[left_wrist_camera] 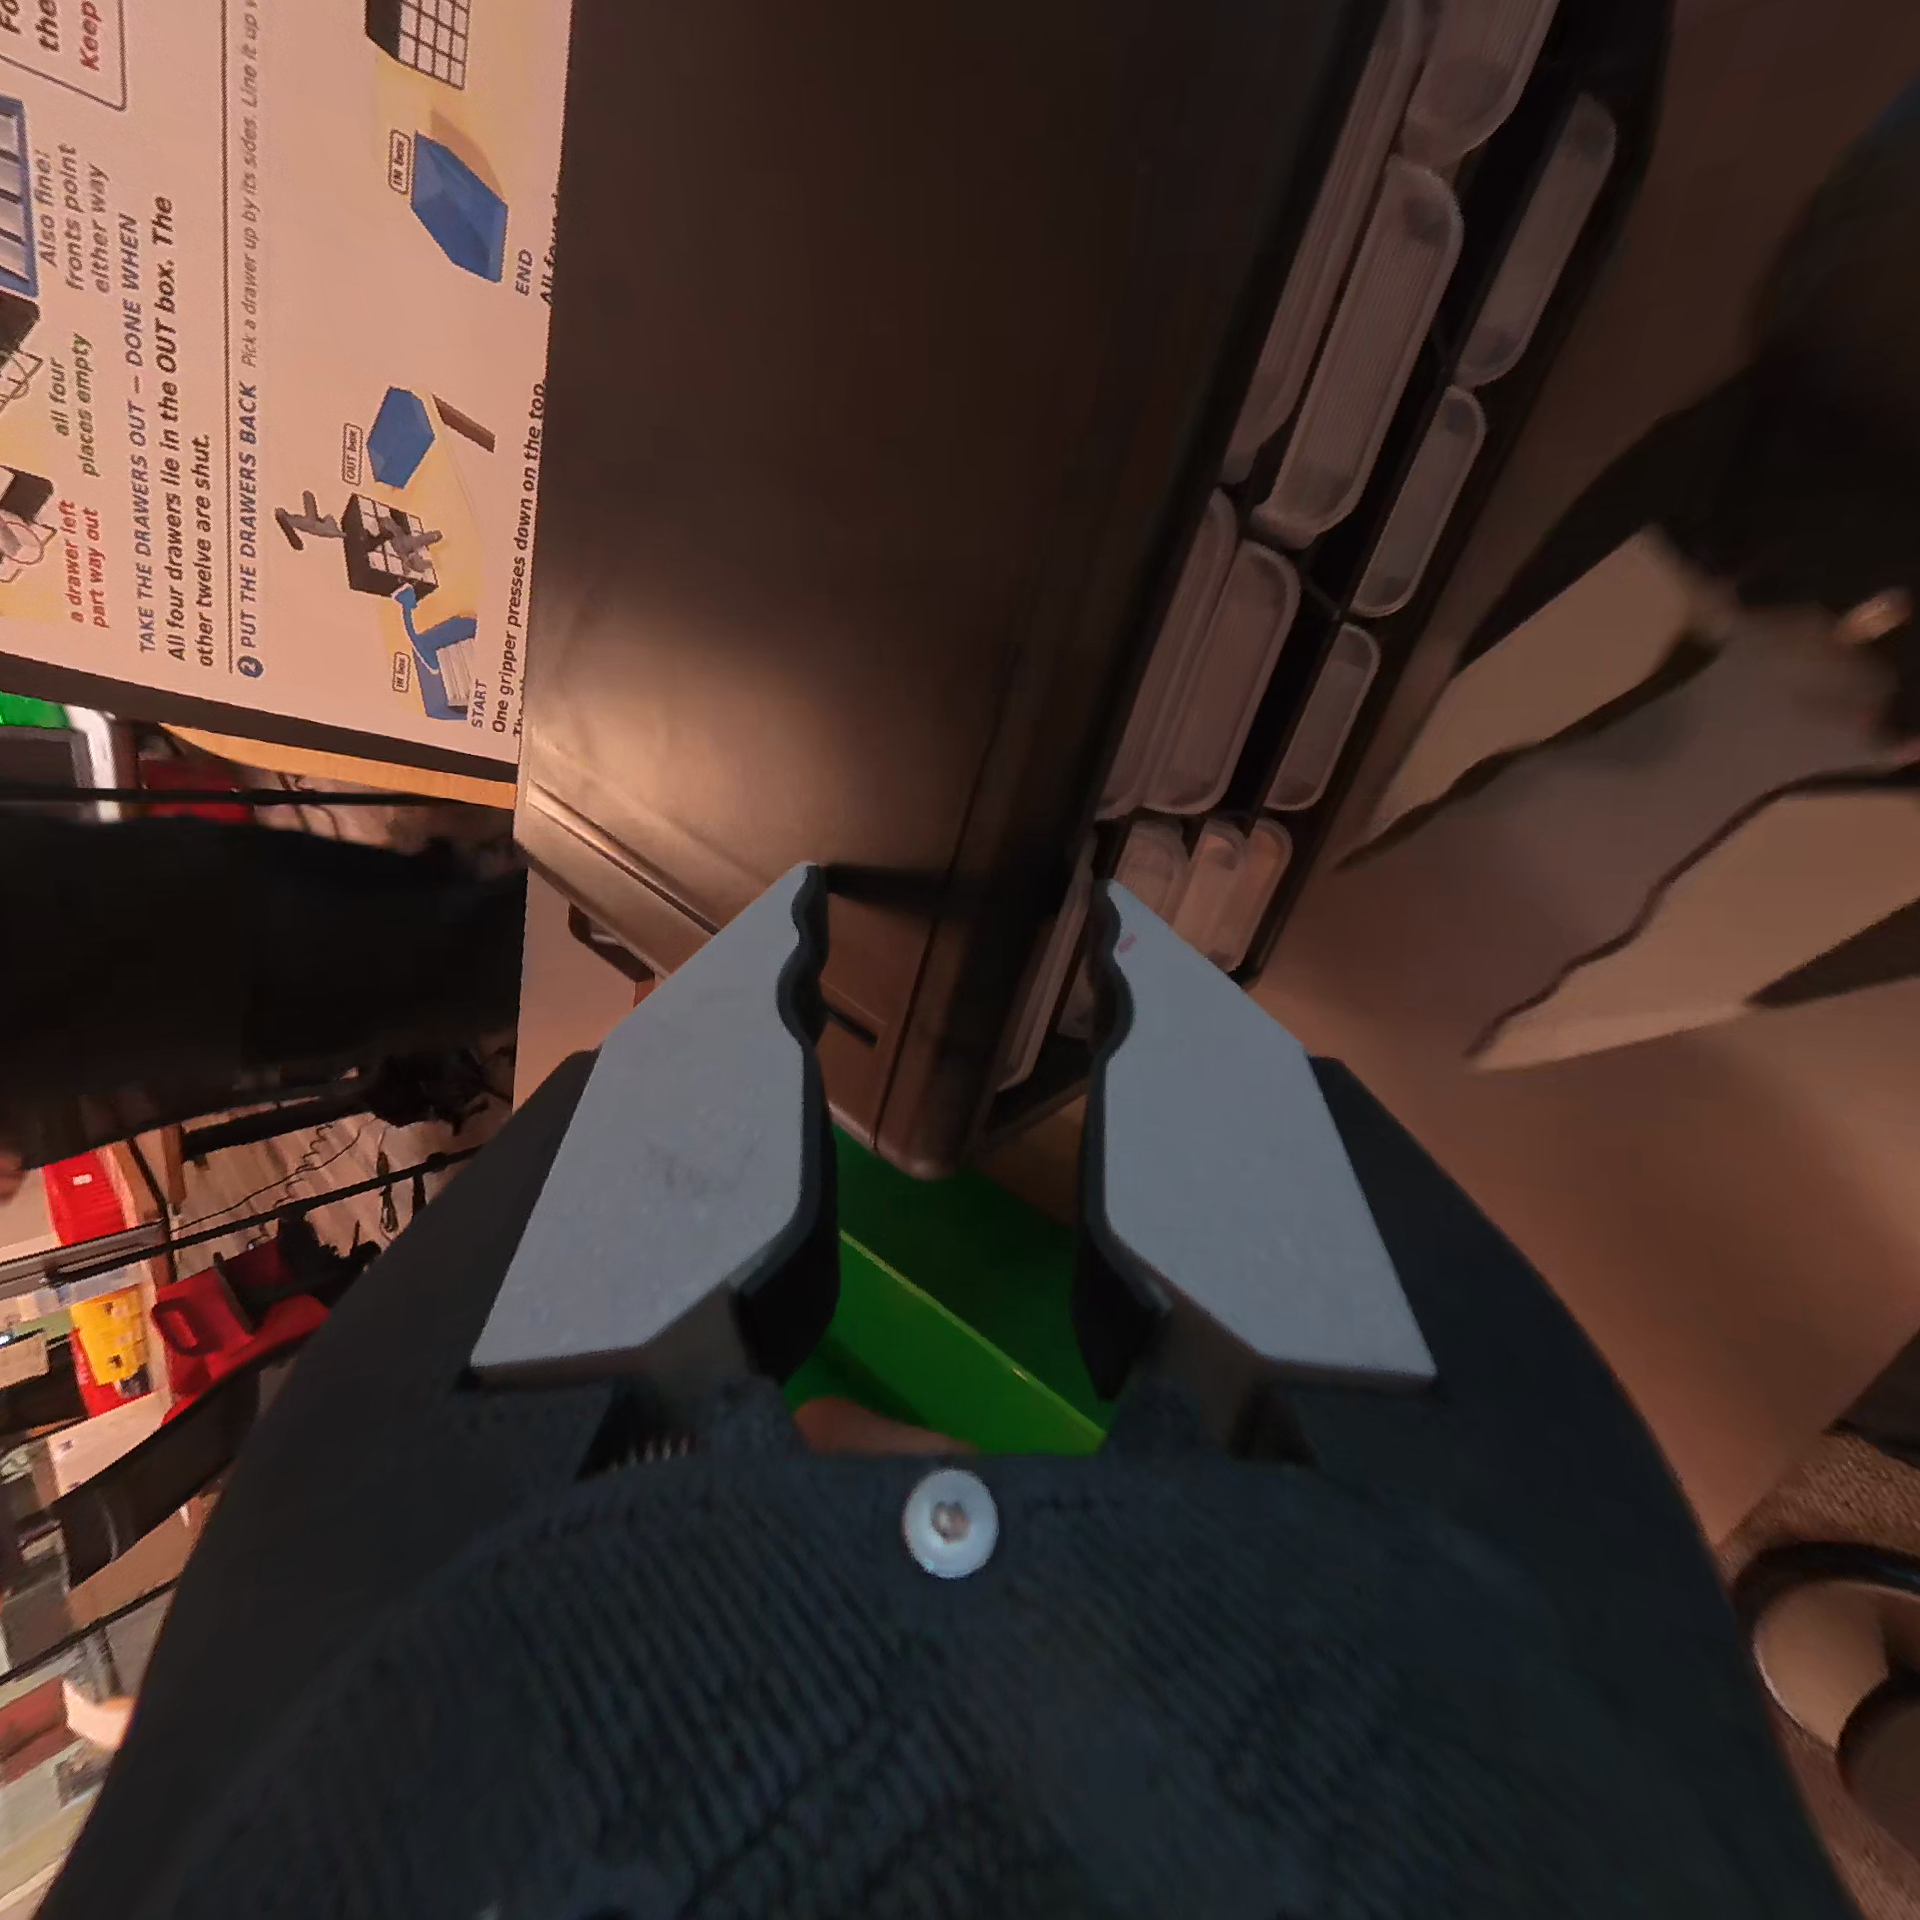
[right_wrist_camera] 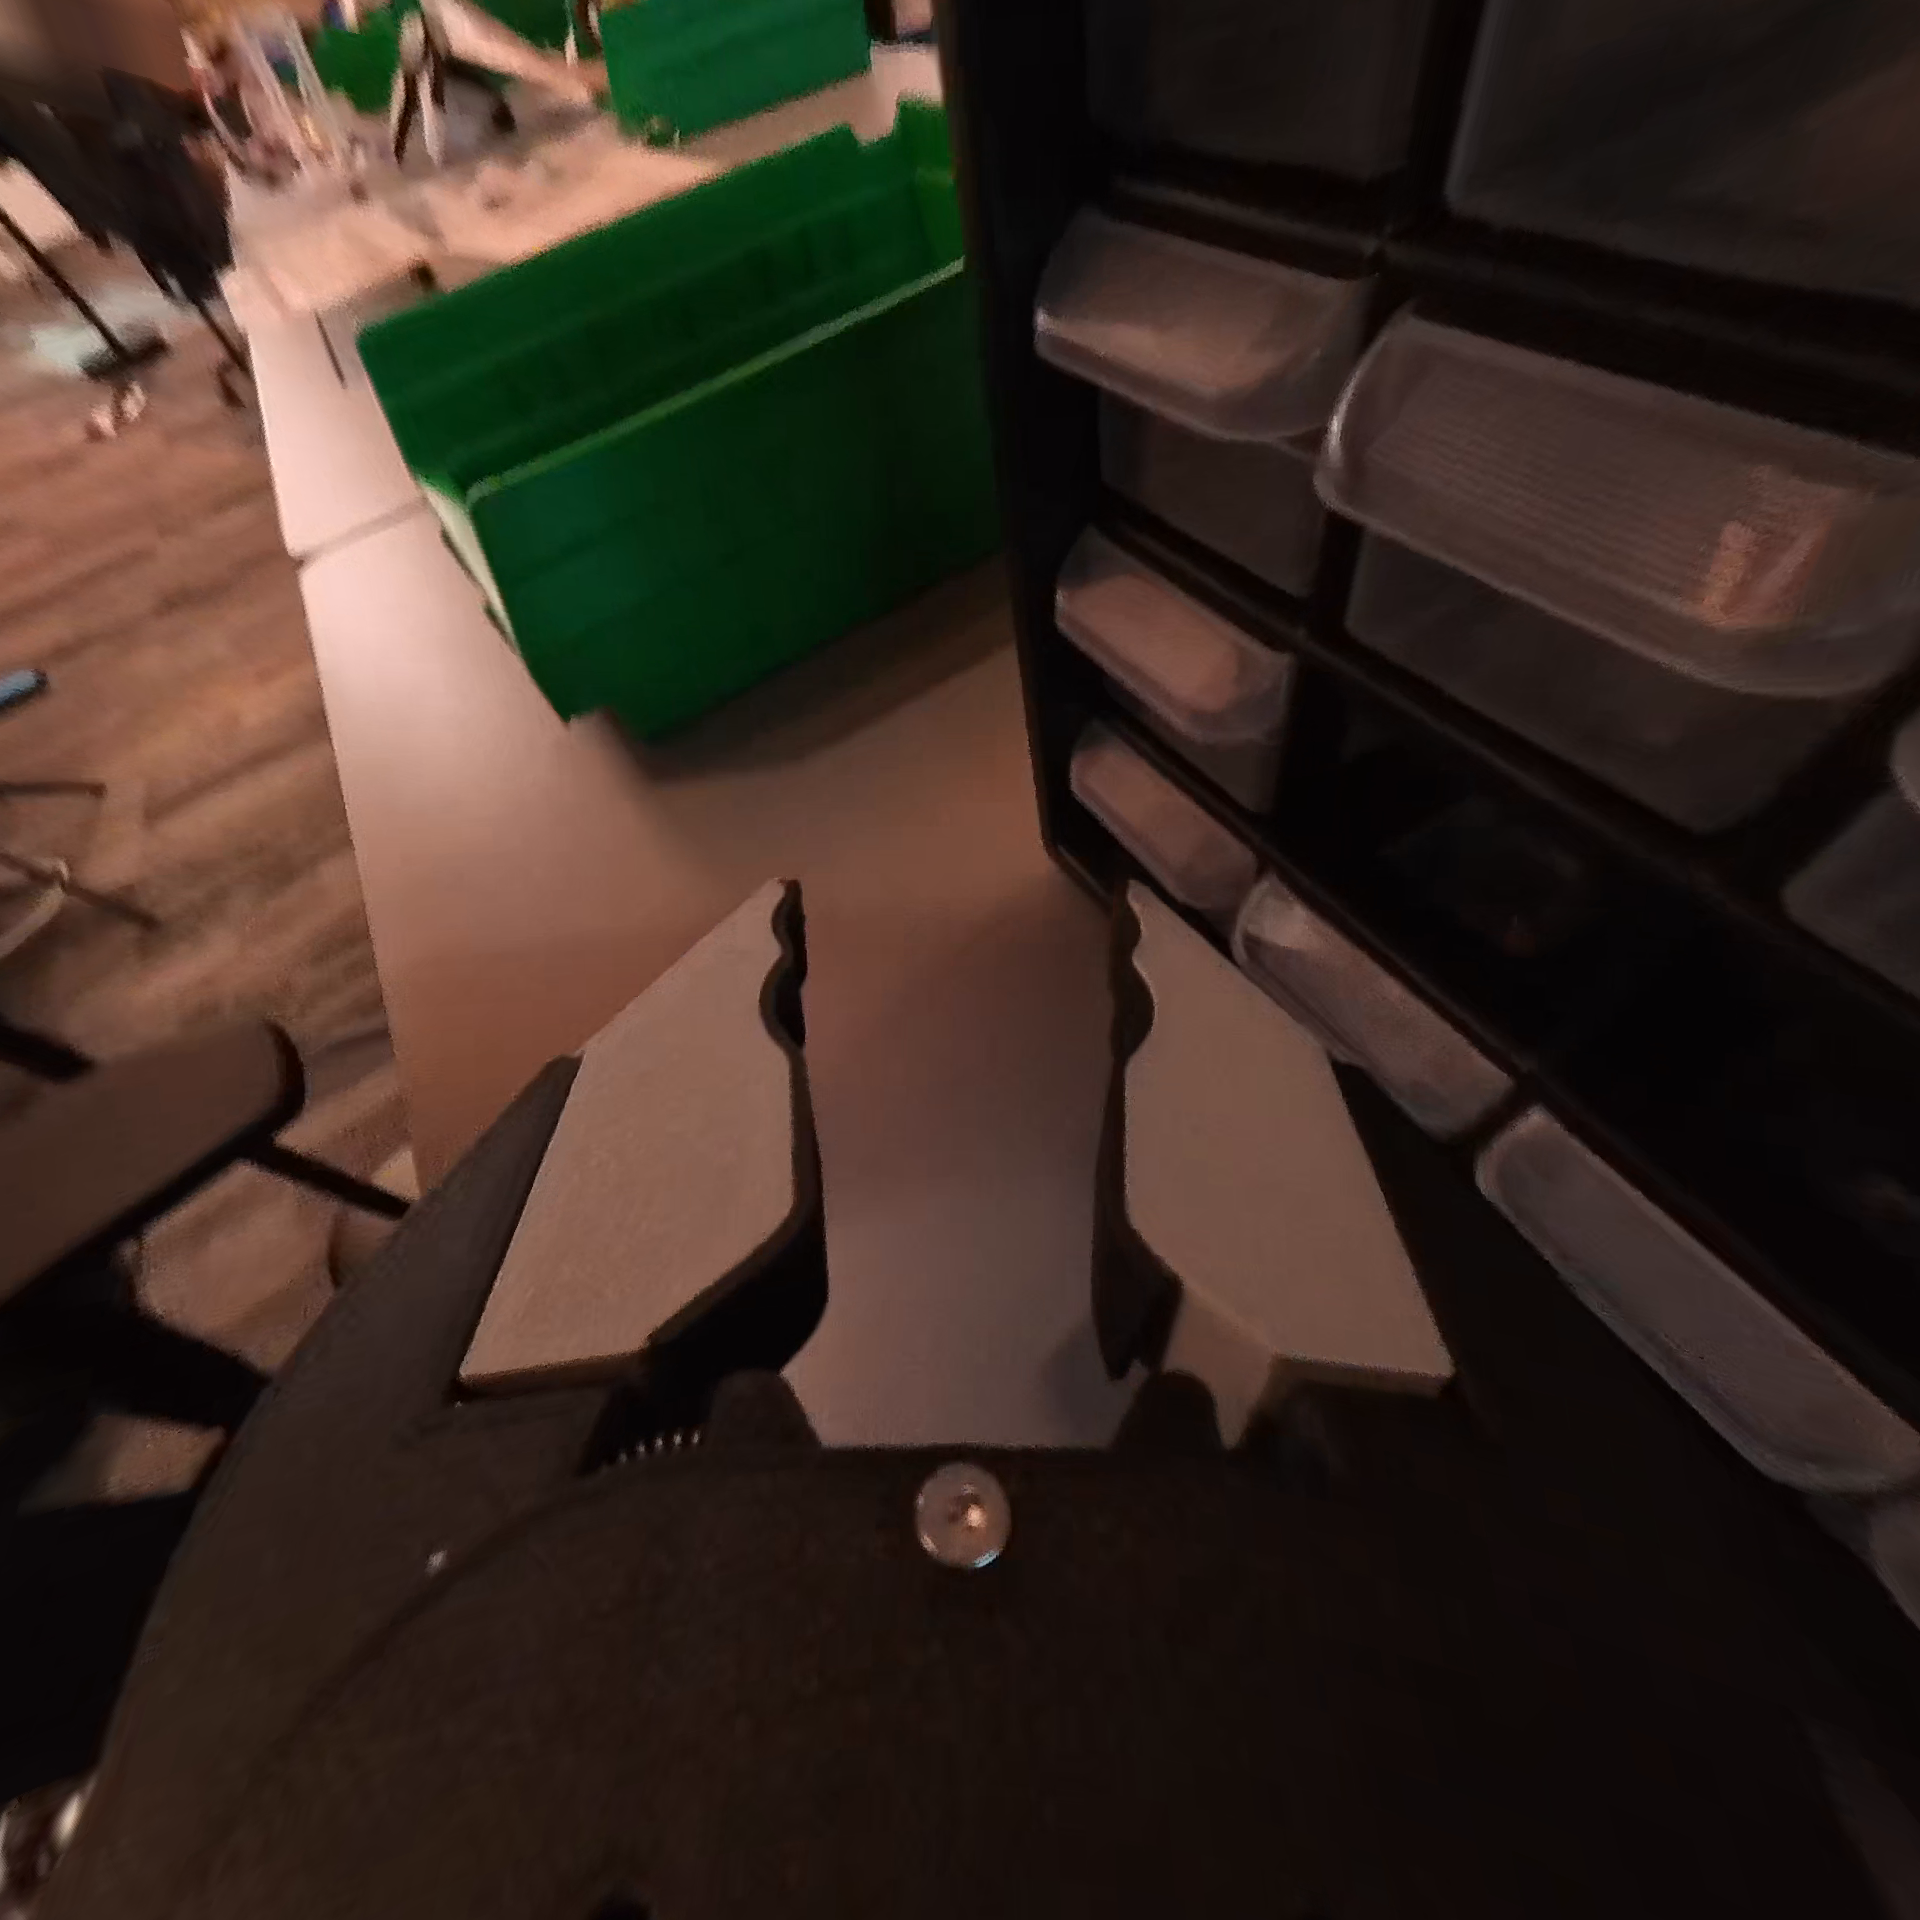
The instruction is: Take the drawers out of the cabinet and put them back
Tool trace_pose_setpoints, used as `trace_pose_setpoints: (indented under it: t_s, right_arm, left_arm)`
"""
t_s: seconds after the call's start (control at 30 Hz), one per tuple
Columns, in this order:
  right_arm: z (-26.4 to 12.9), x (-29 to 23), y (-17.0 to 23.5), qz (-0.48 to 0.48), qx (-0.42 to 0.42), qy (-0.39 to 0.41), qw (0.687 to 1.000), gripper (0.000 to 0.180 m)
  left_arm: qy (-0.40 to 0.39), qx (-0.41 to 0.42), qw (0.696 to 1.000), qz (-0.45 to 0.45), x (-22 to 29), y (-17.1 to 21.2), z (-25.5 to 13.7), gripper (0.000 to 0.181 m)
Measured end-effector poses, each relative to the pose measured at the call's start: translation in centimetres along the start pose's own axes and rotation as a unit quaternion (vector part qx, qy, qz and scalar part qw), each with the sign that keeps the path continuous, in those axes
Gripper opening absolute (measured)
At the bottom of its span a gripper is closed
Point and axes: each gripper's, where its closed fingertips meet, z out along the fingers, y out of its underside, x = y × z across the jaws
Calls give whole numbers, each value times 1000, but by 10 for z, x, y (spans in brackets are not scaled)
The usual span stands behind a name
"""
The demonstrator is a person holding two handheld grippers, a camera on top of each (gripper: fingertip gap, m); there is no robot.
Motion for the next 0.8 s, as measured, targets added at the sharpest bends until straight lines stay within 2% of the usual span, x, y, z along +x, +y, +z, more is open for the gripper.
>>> trace_pose_setpoints:
  t_s: [0.13,0.23,0.43,0.8]
  right_arm:
    - [20,4,-17,79,69,-15,994,51]
    - [22,19,-30,155,129,-24,979,44]
    - [18,35,-32,243,170,-51,954,10]
    - [11,35,-34,250,196,-60,946,15]
  left_arm:
    - [-5,7,1000,-2,0,0,0,49]
    - [-9,8,1000,-1,0,0,0,49]
    - [-12,2,1000,4,0,0,1,49]
    - [-15,-7,1000,1,1,0,1,49]
